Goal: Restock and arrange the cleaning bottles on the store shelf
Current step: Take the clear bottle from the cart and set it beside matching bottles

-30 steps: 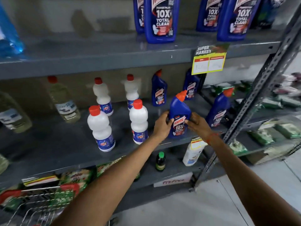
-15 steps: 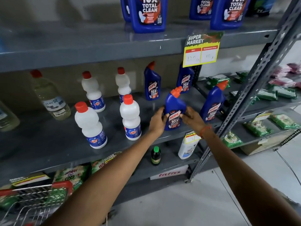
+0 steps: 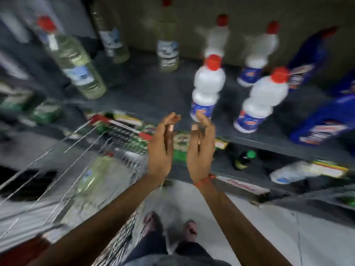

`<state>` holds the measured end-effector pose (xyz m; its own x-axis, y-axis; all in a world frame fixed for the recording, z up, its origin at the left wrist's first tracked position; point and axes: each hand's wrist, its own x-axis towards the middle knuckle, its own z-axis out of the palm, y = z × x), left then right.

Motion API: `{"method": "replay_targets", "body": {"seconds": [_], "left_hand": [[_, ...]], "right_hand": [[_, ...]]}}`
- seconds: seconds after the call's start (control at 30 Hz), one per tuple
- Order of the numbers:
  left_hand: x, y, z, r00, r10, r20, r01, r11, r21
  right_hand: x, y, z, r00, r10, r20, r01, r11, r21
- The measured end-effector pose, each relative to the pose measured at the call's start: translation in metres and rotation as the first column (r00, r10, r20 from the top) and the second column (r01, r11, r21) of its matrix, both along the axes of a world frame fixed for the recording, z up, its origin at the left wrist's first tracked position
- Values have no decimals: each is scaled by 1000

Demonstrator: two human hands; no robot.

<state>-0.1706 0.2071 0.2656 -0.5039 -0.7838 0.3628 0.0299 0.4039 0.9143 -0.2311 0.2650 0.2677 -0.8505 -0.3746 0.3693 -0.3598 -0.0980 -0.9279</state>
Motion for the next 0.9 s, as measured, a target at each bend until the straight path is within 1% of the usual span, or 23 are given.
{"method": "replay_targets", "body": {"seconds": [0.07,0.13,0.23,0.3,0.33,0.4,0.47,0.53,0.57,0.6,0.63,0.7,0.77,0.8,0.83,0.87,0.9], "left_hand": [[45,-31,-21,973,199,112,-204,978,31],[90,-60,-48,898,379,226,-388,922,-4],[147,-96,-89,779,546,307,-579,815,18],[182,-121,-121,711,603,363,-658,752,39],[198,-133,-138,676,610,414,-686,726,49],[228,-154,-176,613,594,521,-727,682,79],[252,-174,-213,581,550,600,-753,643,140],[273,-195,-251,547,449,706,-757,626,188],[283,-206,-269,523,377,765,-749,631,201],[293,-214,-287,504,295,812,-733,644,221],[301,-222,-302,495,215,842,-707,663,245],[313,-232,-325,480,110,871,-642,720,263],[319,-240,-339,471,90,878,-590,772,237],[321,-242,-344,469,91,878,-572,789,224],[323,-242,-347,459,87,884,-557,804,210],[323,-241,-349,442,78,894,-543,816,197],[323,-239,-351,428,67,901,-534,823,192]], "right_hand": [[37,-42,-17,990,134,32,-136,990,49],[72,-83,-38,967,248,58,-254,958,135],[120,-135,-79,907,398,135,-420,874,245],[150,-165,-111,852,478,213,-523,794,309],[164,-178,-128,817,504,279,-576,740,347],[185,-202,-165,768,505,394,-640,633,436],[201,-223,-207,750,481,454,-662,530,530],[213,-242,-248,719,447,533,-694,408,594],[218,-250,-268,701,401,590,-713,359,603],[222,-258,-285,679,332,655,-734,330,594],[226,-264,-300,651,265,712,-755,326,569],[234,-276,-326,572,150,806,-790,365,492],[241,-287,-346,467,1,885,-822,370,433],[245,-291,-352,386,-72,920,-842,379,383],[248,-293,-357,310,-116,944,-855,400,330],[250,-295,-362,263,-130,956,-855,427,294],[250,-295,-366,237,-127,963,-852,450,269]]}}
